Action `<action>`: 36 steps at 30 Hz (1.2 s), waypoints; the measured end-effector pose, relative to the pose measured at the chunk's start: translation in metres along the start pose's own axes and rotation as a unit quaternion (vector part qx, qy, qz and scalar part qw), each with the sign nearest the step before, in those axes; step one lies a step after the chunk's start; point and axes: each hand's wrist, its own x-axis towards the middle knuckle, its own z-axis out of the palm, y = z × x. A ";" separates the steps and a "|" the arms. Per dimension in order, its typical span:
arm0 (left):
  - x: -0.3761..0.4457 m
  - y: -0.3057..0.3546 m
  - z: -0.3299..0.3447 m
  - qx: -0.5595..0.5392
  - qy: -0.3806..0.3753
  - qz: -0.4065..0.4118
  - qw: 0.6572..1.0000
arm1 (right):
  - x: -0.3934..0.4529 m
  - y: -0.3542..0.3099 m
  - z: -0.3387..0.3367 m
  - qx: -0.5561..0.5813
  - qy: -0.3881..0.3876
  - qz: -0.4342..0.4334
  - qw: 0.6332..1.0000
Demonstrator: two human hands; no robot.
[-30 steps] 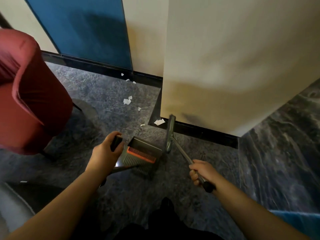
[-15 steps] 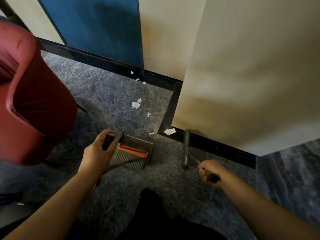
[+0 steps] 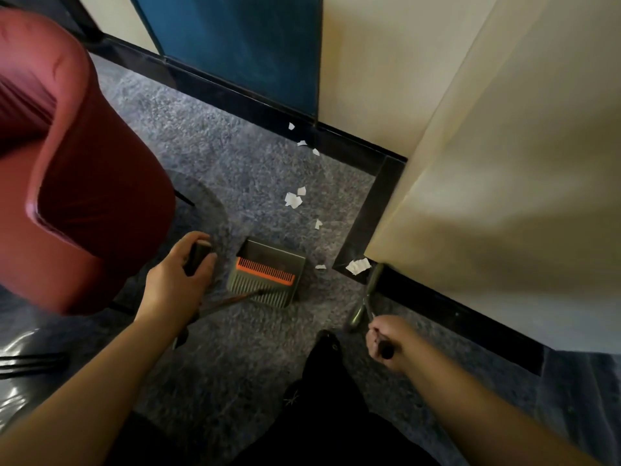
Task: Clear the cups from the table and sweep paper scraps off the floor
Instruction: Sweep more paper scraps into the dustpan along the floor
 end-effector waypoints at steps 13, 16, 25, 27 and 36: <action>0.067 -0.005 -0.006 -0.012 0.039 -0.053 0.998 | 0.000 -0.057 0.081 0.025 -0.084 0.025 0.996; 0.084 -0.009 -0.013 -0.013 0.031 -0.049 0.998 | 0.006 -0.080 0.099 0.028 -0.108 0.023 0.993; 0.148 -0.035 -0.038 -0.013 0.004 -0.037 0.999 | 0.037 -0.165 0.168 0.058 -0.150 -0.003 0.987; 0.162 -0.040 -0.043 -0.017 -0.007 -0.033 0.999 | 0.035 -0.171 0.183 0.076 -0.146 -0.018 0.986; 0.217 -0.033 -0.074 -0.020 -0.089 -0.004 0.996 | 0.007 -0.163 0.187 0.104 -0.107 0.012 0.989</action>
